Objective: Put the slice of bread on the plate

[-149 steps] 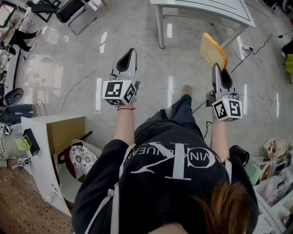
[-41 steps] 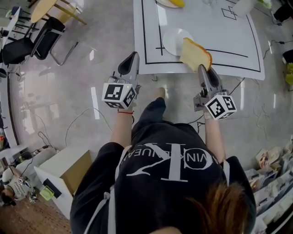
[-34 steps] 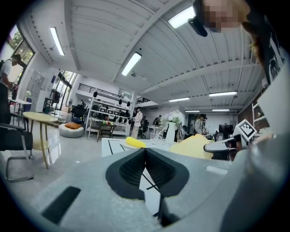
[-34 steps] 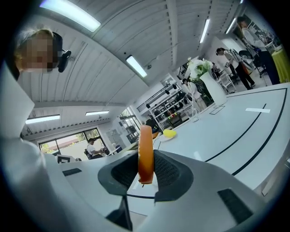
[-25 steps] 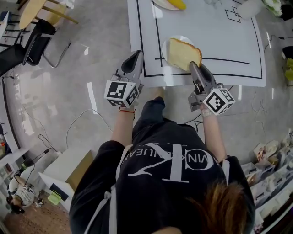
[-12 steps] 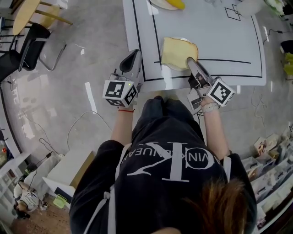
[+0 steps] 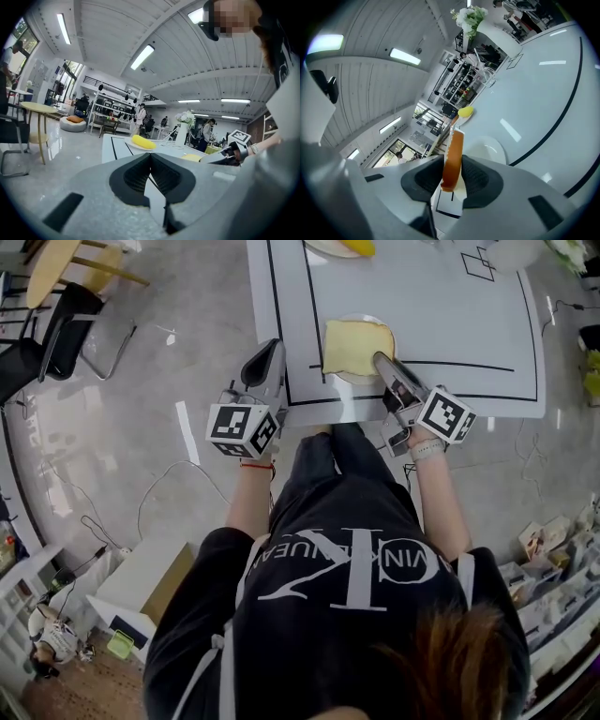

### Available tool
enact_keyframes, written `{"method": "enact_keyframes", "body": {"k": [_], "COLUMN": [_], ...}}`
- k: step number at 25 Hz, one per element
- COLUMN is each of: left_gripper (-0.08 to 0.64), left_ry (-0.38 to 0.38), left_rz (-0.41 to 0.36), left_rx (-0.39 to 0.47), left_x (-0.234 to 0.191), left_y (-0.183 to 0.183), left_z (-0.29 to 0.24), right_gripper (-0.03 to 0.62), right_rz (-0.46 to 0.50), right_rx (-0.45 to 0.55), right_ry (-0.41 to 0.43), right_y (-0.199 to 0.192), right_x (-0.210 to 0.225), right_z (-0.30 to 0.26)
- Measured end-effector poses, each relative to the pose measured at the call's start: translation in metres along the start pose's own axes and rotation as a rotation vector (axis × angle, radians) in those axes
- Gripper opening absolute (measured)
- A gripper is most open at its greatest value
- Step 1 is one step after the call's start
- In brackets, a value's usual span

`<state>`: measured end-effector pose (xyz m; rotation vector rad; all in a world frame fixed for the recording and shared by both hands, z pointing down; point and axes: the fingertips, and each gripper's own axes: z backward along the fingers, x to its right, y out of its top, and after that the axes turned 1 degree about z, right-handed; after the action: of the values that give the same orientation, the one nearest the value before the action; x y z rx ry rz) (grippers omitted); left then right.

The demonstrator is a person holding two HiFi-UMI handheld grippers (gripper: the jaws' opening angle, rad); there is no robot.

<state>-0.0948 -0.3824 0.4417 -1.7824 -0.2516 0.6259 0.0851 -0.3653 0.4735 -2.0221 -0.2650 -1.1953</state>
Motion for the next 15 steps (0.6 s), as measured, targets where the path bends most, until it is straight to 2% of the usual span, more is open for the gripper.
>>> {"method": "enact_keyframes", "body": {"k": [8,15], "left_gripper": [0.008,0.008], "left_ry": [0.012,0.033], "left_rz": [0.003,0.01], "left_rx": [-0.006,-0.004], "left_x": [0.008,0.007], "left_y": [-0.003,-0.003], "left_z": [-0.001,0.001], "right_gripper": [0.129,0.166], "right_rz": [0.142,0.327], "right_rx": [-0.056,-0.119], "right_ry": [-0.09,-0.173], "right_y": [0.0,0.001], "right_x": [0.014,0.025], "right_z": [0.0,-0.001]}}
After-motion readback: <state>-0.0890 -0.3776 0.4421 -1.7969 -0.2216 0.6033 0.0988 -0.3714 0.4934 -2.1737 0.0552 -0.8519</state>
